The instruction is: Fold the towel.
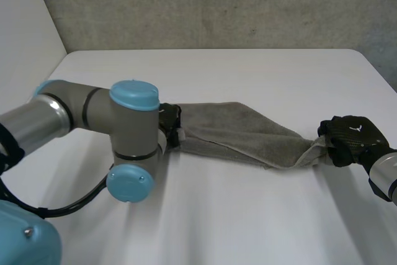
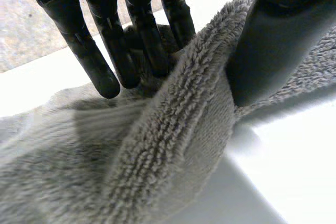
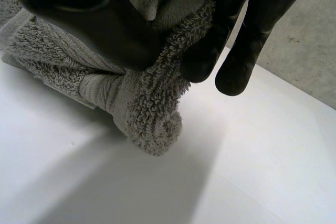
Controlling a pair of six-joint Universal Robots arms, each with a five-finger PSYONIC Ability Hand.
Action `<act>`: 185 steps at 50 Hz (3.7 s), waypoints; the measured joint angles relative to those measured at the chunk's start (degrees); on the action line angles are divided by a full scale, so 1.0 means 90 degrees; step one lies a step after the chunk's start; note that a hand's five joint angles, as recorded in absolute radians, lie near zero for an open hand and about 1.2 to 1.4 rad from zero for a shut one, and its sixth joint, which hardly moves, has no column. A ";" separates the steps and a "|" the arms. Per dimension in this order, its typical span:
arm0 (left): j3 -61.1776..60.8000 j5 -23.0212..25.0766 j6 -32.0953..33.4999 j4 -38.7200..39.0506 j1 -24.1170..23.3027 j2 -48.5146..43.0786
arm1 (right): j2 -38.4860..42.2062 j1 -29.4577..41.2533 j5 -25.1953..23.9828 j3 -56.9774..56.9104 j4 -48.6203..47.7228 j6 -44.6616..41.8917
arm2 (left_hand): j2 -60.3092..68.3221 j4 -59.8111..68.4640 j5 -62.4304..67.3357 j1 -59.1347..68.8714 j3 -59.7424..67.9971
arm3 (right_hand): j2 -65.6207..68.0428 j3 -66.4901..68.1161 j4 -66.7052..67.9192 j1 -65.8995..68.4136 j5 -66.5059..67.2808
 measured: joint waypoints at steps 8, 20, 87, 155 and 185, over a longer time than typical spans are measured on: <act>-0.0483 0.0070 -0.0001 0.0058 0.0212 0.0454 | 0.0008 0.0024 -0.0002 -0.0011 0.0000 0.0003 | -0.0770 -0.0775 -0.0610 -0.0682 -0.0777 | 0.0000 0.0000 0.0000 0.0001 0.0000; -0.0801 0.0117 0.0025 0.0111 0.0347 0.0569 | 0.0013 0.0041 -0.0011 -0.0013 0.0000 -0.0005 | -0.0992 -0.0965 -0.0878 -0.0875 -0.0989 | 0.0000 0.0000 0.0000 0.0013 0.0000; 0.2091 0.1672 0.1138 0.0209 0.1861 0.1933 | 0.1281 0.1791 0.1661 -0.6685 0.0257 -0.0138 | 0.2307 0.2436 0.2344 0.2147 0.2596 | 0.0001 0.0004 0.0042 0.0020 0.0001; -0.5138 0.1944 0.2219 0.3414 0.2155 0.3466 | -0.0204 0.1397 -0.0022 0.0773 -0.1155 -0.1226 | 0.2399 0.2436 0.2345 0.2148 0.2608 | -0.3295 -0.3903 -0.3749 -0.3798 -0.3923; -0.5177 0.1947 0.2207 0.3504 0.2259 0.3389 | 0.0221 0.1677 0.0272 0.1293 -0.2735 -0.3228 | 0.2399 0.2436 0.2345 0.2148 0.2608 | -0.3859 -0.4484 -0.4510 -0.4468 -0.4525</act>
